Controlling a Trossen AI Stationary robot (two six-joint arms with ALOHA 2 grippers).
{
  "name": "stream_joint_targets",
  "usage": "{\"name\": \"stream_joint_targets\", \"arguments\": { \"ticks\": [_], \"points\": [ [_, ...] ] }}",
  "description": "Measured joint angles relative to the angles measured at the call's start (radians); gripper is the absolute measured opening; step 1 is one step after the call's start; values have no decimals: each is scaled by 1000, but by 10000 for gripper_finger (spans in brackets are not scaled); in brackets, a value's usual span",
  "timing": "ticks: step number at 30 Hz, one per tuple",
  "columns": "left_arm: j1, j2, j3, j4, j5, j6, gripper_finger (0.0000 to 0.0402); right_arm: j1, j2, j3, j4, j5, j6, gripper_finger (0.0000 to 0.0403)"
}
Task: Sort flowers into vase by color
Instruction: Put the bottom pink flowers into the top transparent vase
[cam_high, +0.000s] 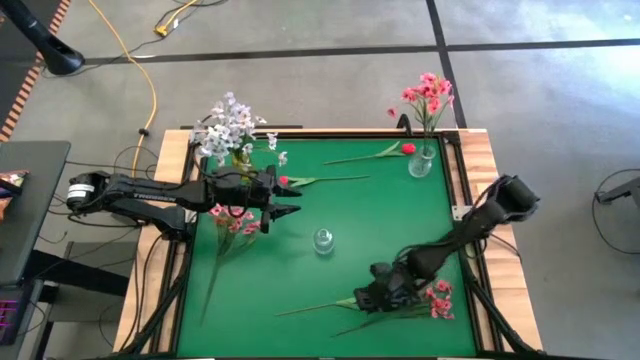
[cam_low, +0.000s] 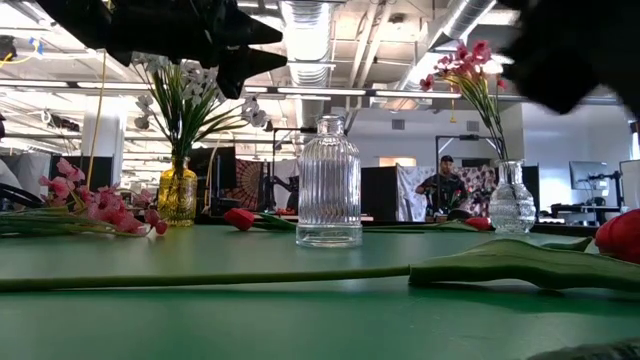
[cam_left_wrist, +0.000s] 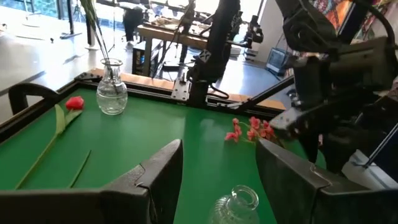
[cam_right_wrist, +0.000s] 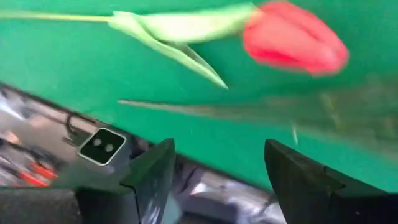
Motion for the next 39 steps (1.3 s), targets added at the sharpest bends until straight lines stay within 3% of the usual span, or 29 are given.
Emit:
{"name": "stream_joint_targets", "arguments": {
  "ticks": [10, 15, 21, 27, 32, 39],
  "points": [
    [0, 0, 0, 0, 22, -36, 190, -54, 99, 58, 12, -57, -839, 273],
    [0, 0, 0, 0, -44, -44, 190, -21, 100, 57, -18, -91, -1086, 273],
    [0, 0, 0, 0, -144, -46, 190, 35, 100, 56, -79, -84, -1296, 273],
    [0, 0, 0, 0, -173, -47, 190, 96, 100, 56, -139, 20, -1418, 273],
    [0, 0, 0, 0, -187, -48, 190, 126, 100, 56, -144, 161, -1478, 273],
    [0, 0, 0, -2, -192, -48, 190, 142, 104, 56, -144, 180, -1479, 273]
  ]
}}
